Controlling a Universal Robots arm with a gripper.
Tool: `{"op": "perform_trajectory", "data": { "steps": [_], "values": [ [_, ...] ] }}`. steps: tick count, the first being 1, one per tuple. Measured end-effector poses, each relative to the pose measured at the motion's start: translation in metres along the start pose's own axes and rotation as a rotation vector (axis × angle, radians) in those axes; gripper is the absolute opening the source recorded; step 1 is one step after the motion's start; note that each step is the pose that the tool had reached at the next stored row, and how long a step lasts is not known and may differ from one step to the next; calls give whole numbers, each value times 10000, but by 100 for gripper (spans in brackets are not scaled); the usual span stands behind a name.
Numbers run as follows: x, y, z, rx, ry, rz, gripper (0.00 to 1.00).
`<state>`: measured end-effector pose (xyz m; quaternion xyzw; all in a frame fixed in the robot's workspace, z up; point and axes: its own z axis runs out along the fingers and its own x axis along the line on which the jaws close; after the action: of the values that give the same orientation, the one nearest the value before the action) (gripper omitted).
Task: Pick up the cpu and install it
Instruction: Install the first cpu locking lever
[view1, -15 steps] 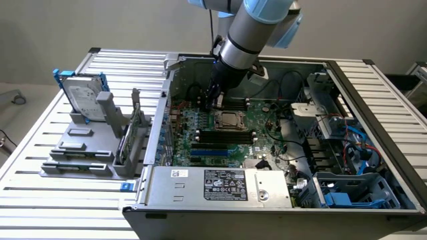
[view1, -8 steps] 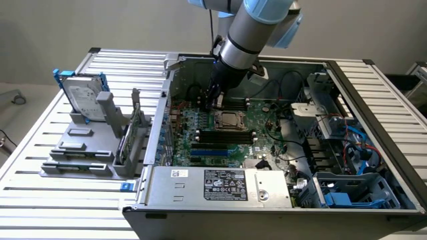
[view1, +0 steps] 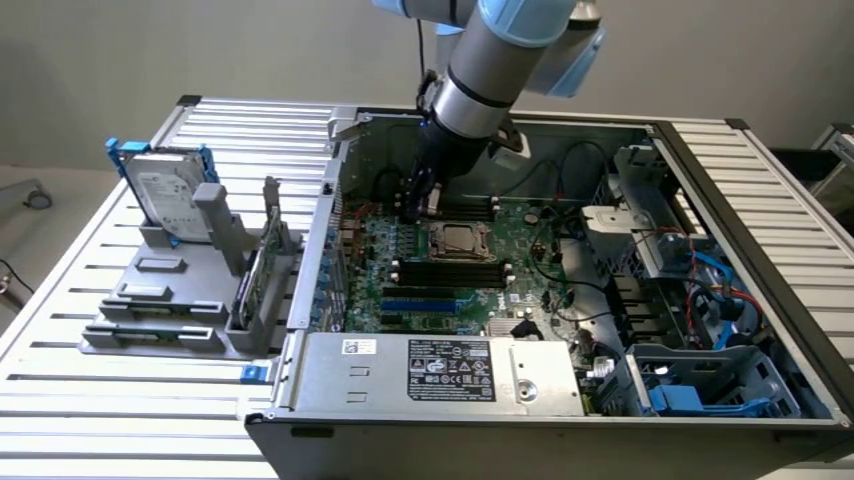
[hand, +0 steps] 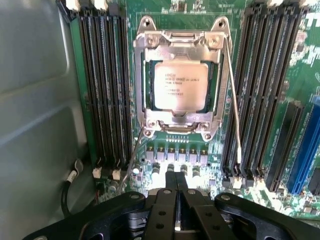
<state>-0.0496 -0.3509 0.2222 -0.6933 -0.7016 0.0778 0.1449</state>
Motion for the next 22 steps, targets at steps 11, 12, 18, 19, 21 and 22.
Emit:
{"op": "perform_trajectory", "data": {
  "steps": [11, 12, 18, 19, 21, 22],
  "values": [
    [9, -151, -11, -137, 151, 439, 11],
    [9, -153, -16, -148, 179, 531, 11],
    [10, -157, -22, -208, 370, 1116, 11],
    [10, -157, -22, -216, 397, 1202, 11],
    [10, -158, -24, -230, 438, 1341, 11],
    [10, -158, -24, -237, 459, 1411, 11]
  ]
}}
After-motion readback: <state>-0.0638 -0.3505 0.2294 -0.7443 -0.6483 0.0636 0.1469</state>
